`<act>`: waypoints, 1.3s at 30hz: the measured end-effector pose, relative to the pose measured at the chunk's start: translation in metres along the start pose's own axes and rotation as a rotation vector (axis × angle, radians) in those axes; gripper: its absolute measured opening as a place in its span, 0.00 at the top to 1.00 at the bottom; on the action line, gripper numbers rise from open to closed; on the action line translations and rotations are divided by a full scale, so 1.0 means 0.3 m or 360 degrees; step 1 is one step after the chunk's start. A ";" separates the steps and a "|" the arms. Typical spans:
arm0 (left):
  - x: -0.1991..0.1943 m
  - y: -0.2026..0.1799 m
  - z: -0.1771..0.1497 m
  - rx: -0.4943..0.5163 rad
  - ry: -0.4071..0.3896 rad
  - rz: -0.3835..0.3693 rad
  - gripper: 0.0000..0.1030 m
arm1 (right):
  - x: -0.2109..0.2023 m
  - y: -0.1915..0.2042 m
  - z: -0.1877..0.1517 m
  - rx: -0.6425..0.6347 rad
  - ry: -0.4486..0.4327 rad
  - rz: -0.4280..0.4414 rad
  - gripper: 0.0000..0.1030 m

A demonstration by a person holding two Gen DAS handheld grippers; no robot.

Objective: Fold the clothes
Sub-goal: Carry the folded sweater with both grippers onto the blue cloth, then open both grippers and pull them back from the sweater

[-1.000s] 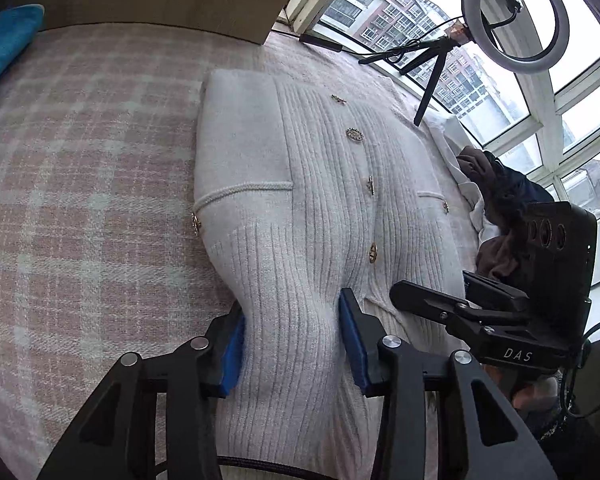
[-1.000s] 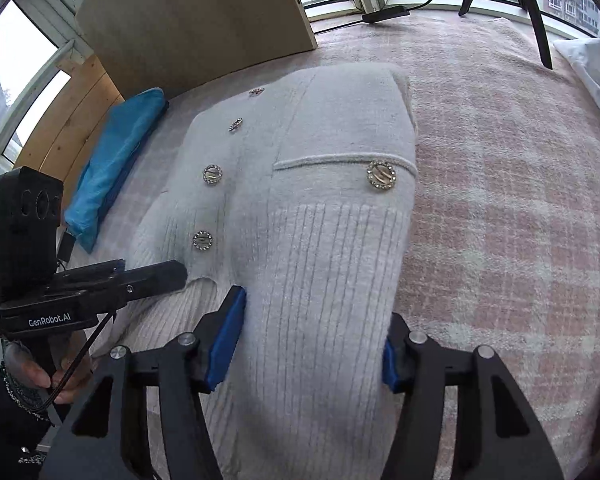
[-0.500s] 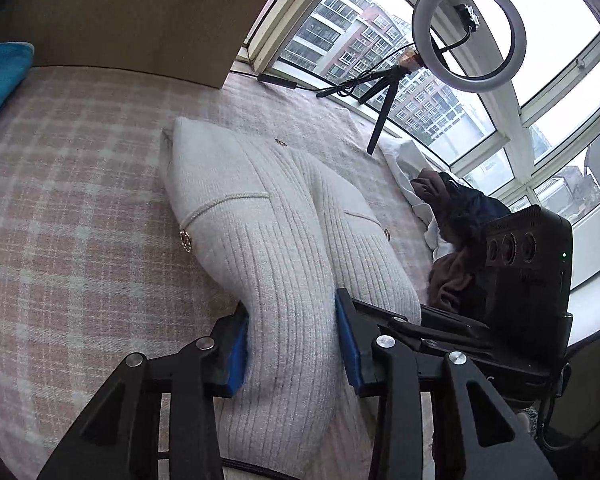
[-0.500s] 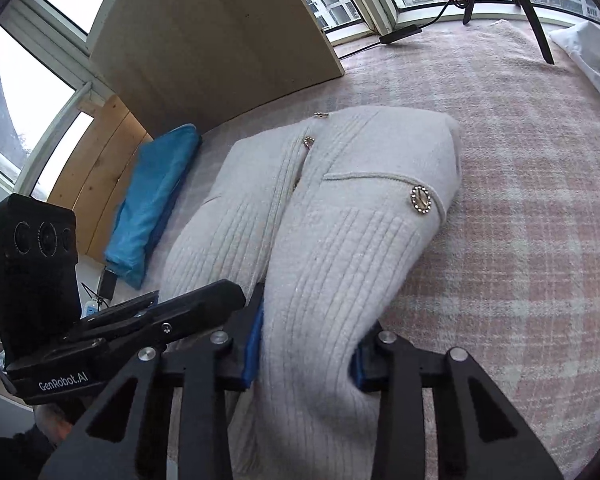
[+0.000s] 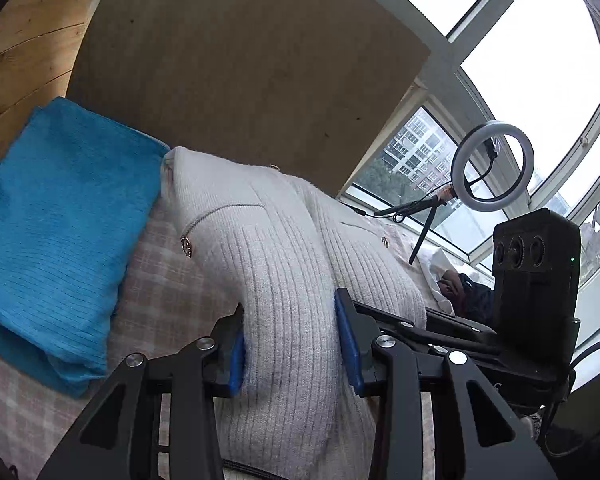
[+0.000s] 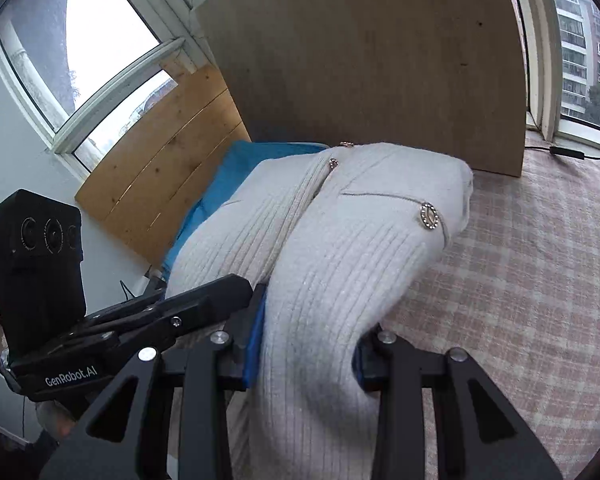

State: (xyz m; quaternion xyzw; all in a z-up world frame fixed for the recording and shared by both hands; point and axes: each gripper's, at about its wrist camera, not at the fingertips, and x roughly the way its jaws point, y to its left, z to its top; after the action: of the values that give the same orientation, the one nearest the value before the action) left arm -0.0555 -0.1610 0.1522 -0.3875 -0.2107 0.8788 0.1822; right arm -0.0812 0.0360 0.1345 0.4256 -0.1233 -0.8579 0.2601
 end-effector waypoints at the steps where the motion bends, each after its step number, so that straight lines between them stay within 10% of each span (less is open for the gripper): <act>1: -0.034 0.045 0.029 -0.0002 -0.0020 0.0029 0.65 | 0.040 0.049 0.025 -0.0024 -0.0004 0.0015 0.67; 8: -0.193 0.346 0.251 0.0086 -0.0084 0.0244 0.62 | 0.301 0.316 0.200 -0.0066 -0.0063 0.0131 0.68; 10: -0.155 0.469 0.274 0.0189 0.0014 0.0573 0.45 | 0.434 0.325 0.219 -0.0017 0.0062 0.0085 0.60; 12: -0.125 0.628 0.254 0.0090 0.0136 0.0855 0.56 | 0.559 0.291 0.173 0.0023 0.0303 0.0032 0.55; 14: -0.144 0.734 0.211 -0.0051 0.0148 0.0735 0.64 | 0.633 0.253 0.130 0.0063 0.0441 0.0015 0.55; 21: -0.113 0.763 0.149 -0.0107 0.0092 0.0526 0.64 | 0.590 0.369 0.176 -0.0262 0.0185 0.0117 0.55; 27: 0.081 0.754 0.070 -0.0017 0.0248 0.0561 0.62 | 0.801 0.369 0.094 -0.0516 0.0485 -0.0179 0.54; 33: -0.012 0.674 0.043 -0.0107 0.0159 0.0517 0.62 | 0.727 0.291 0.098 -0.0386 0.0501 -0.0125 0.54; 39: -0.122 0.563 -0.042 -0.0146 0.0111 0.0601 0.31 | 0.501 0.288 0.066 -0.0346 0.0367 -0.0069 0.48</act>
State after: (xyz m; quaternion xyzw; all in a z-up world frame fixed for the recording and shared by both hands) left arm -0.0494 -0.3186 0.0803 -0.4584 -0.1678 0.8728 0.0035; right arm -0.1431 -0.1193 0.0838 0.4932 0.0101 -0.8170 0.2986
